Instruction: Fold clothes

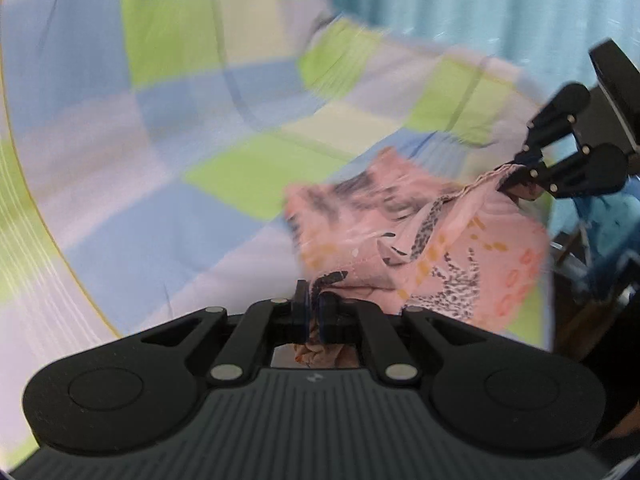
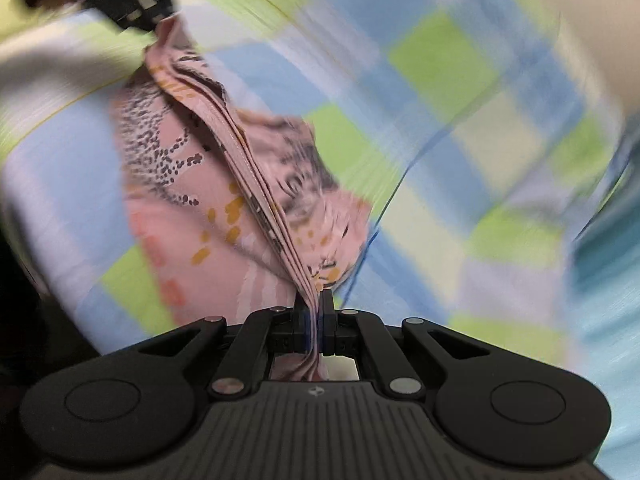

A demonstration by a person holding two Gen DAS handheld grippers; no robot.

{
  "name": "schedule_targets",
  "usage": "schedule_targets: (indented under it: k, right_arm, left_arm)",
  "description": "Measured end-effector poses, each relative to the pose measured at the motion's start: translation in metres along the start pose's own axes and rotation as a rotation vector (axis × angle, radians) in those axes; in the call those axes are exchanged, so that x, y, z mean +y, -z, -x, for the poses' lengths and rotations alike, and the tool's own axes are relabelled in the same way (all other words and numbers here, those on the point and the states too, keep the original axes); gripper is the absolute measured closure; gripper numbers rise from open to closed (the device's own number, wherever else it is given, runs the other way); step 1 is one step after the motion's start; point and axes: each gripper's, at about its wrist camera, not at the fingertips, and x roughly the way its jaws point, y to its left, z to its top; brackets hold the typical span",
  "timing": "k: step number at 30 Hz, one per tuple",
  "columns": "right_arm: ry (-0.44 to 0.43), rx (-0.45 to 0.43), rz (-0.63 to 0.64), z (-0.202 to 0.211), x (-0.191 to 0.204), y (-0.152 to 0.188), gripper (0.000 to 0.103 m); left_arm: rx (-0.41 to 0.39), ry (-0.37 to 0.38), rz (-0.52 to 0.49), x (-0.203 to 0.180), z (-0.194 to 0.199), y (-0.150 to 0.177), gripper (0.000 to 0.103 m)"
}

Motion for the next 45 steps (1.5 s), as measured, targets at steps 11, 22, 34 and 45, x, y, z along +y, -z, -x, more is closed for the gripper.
schedule_targets:
  k: [11, 22, 34, 45]
  right_arm:
    - [-0.185, -0.127, -0.652, -0.047, -0.073, 0.078, 0.061]
    - [-0.381, -0.284, -1.079, -0.061, -0.075, 0.118, 0.053]
    - [-0.358, -0.33, -1.158, -0.059, -0.063, 0.126, 0.1]
    - [-0.292, -0.364, -1.109, -0.045, -0.065, 0.119, 0.101]
  left_arm:
    - [0.012, 0.067, 0.2, 0.037, -0.026, 0.014, 0.094]
    - [-0.008, 0.135, 0.47, 0.06, -0.044, 0.007, 0.092]
    - [-0.064, 0.09, 0.372, 0.044, -0.02, 0.009, 0.103]
    - [-0.129, 0.074, 0.311, 0.044, -0.004, -0.007, 0.103]
